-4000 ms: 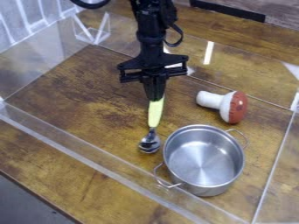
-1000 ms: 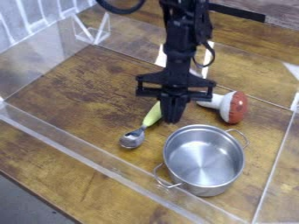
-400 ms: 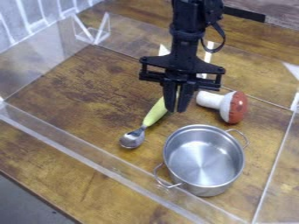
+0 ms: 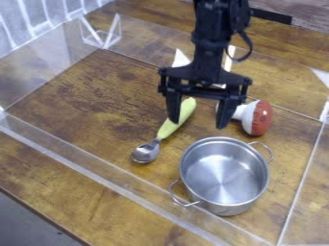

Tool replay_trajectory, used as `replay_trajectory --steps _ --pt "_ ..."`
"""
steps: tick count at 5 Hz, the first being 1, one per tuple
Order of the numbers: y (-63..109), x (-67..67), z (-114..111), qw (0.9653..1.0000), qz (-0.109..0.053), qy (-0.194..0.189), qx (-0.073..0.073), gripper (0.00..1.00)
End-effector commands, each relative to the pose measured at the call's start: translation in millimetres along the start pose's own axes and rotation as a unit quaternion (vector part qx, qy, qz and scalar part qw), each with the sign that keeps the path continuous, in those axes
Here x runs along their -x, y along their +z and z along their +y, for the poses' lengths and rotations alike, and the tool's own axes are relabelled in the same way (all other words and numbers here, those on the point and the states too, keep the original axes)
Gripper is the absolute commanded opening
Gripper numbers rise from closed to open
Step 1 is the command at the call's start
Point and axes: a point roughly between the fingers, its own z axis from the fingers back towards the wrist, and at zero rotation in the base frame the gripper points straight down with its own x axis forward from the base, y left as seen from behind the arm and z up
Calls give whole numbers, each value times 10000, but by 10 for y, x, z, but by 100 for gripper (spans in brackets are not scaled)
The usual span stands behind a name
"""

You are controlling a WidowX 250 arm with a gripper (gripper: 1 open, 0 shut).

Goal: Move the green spoon to the right

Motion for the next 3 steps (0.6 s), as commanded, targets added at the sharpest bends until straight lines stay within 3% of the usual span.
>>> replay_trajectory --steps 1,2,3 --pt "23 -42 128 9989 -151 453 26 100" --pt "-44 -88 286 9955 -108 943 -63 100" --pt "-208 -129 297 9963 -75 849 -100 100"
